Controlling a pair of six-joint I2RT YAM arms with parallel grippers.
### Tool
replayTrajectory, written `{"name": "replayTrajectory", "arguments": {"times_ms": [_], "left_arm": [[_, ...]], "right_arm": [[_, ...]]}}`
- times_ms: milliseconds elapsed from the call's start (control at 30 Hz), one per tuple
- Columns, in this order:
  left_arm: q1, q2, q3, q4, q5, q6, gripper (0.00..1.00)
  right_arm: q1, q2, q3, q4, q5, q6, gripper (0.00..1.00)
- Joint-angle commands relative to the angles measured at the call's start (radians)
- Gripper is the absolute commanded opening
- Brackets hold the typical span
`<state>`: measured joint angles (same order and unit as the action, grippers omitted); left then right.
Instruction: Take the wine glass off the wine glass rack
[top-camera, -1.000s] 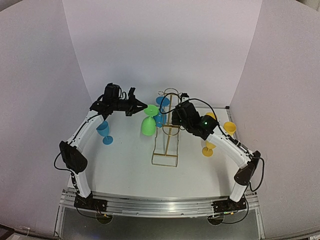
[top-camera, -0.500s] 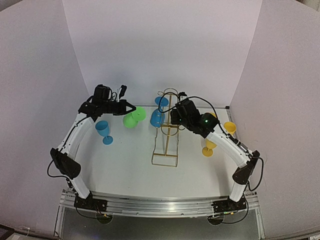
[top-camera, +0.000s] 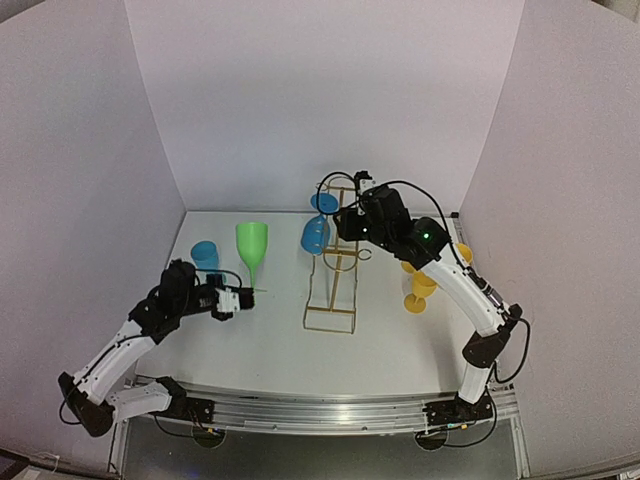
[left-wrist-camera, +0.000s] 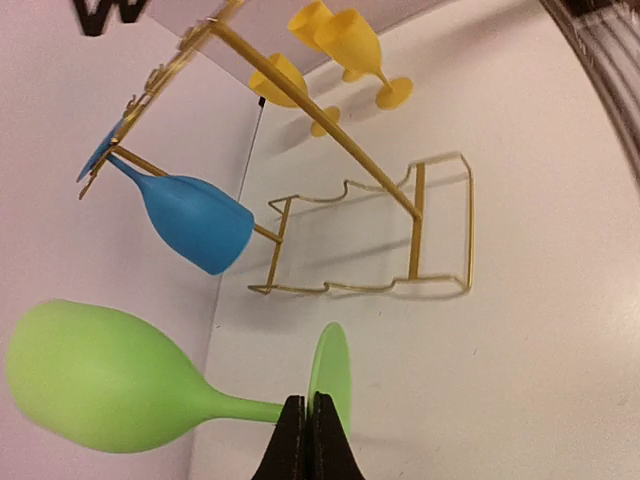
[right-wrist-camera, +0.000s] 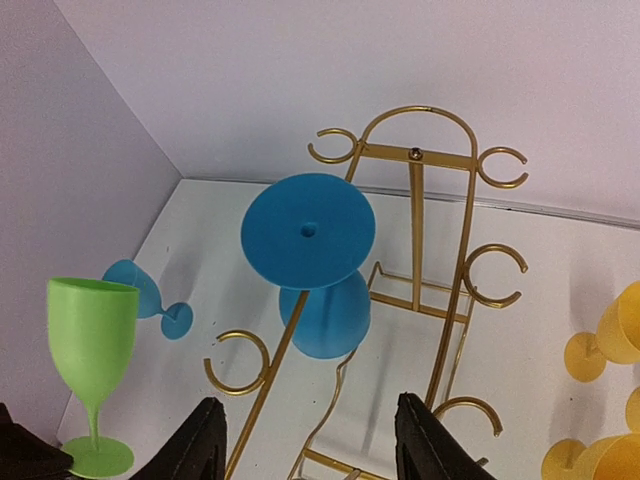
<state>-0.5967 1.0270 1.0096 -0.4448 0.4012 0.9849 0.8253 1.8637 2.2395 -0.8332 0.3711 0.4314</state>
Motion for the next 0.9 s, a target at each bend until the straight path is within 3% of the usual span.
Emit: {"name": "replayTrajectory", "arguments": {"times_ms": [0, 167, 300, 533, 867], "left_arm": [[0.008, -0.197, -0.373, 0.495, 0.006, 0.707, 0.00], [0.007, -0.259, -0.621, 0.821, 0.093, 0.868, 0.00], [0.008, -0.262, -0.709, 0.946, 0.108, 0.909, 0.00], [0.007, -0.272, -0.778, 1.019, 0.124, 0.931, 0.00], [0.008, -0.243, -0.740, 1.034, 0.113, 0.920, 0.00]], "right_arm": [[0.016, 0.016, 0.058, -0.026, -0.085, -0.023, 0.56], [0.093, 0.098, 0.177, -0.048, -0.113, -0.072, 0.60], [0.161, 0.156, 0.248, -0.054, -0.128, -0.079, 0.60], [0.240, 0.213, 0.272, -0.060, -0.171, -0.071, 0.58], [0.247, 0.271, 0.282, -0.092, -0.268, -0.058, 0.53]]}}
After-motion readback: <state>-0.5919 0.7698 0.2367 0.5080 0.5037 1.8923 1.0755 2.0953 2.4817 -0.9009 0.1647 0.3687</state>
